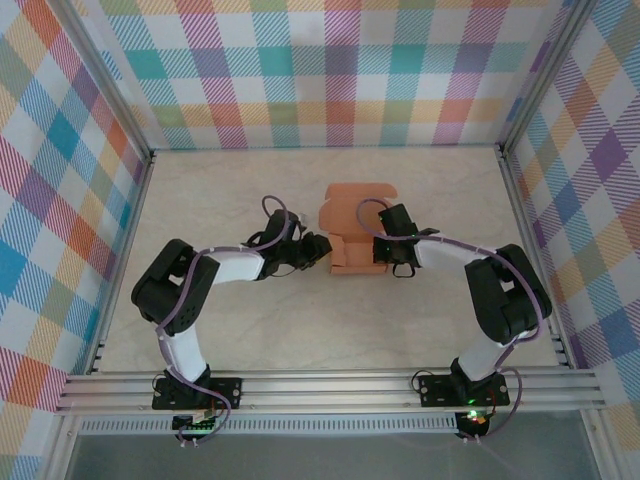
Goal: Fold the paper box
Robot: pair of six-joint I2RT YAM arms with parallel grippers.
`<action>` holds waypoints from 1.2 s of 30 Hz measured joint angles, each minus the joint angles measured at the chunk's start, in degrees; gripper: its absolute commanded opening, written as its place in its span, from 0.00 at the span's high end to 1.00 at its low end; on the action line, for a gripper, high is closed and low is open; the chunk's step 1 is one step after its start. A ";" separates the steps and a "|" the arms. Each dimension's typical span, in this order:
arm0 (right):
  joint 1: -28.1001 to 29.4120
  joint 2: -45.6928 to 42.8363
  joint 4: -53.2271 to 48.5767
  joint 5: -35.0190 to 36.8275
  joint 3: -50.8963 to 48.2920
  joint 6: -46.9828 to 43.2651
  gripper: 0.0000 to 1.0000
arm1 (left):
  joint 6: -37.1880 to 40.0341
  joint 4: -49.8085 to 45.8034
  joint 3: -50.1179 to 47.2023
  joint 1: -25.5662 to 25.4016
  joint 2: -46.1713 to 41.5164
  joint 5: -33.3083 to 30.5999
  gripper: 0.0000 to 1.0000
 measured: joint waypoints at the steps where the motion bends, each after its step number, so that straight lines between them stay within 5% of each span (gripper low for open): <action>1: 0.39 0.00 -0.35 0.81 0.09 -0.04 0.92 | 0.11 -0.87 0.39 -0.11 0.37 -0.15 0.78; 11: 2.60 0.00 -1.97 6.75 0.31 0.66 0.93 | 3.85 -11.17 6.99 -2.19 3.10 -3.61 0.78; 27: 4.37 0.00 -2.08 6.36 0.28 3.58 0.94 | 15.56 -41.29 22.43 -11.69 5.42 -29.99 0.79; 36: 4.39 0.00 -0.50 3.96 -0.04 4.85 0.94 | 16.81 -47.06 25.44 -13.33 8.55 -34.14 0.78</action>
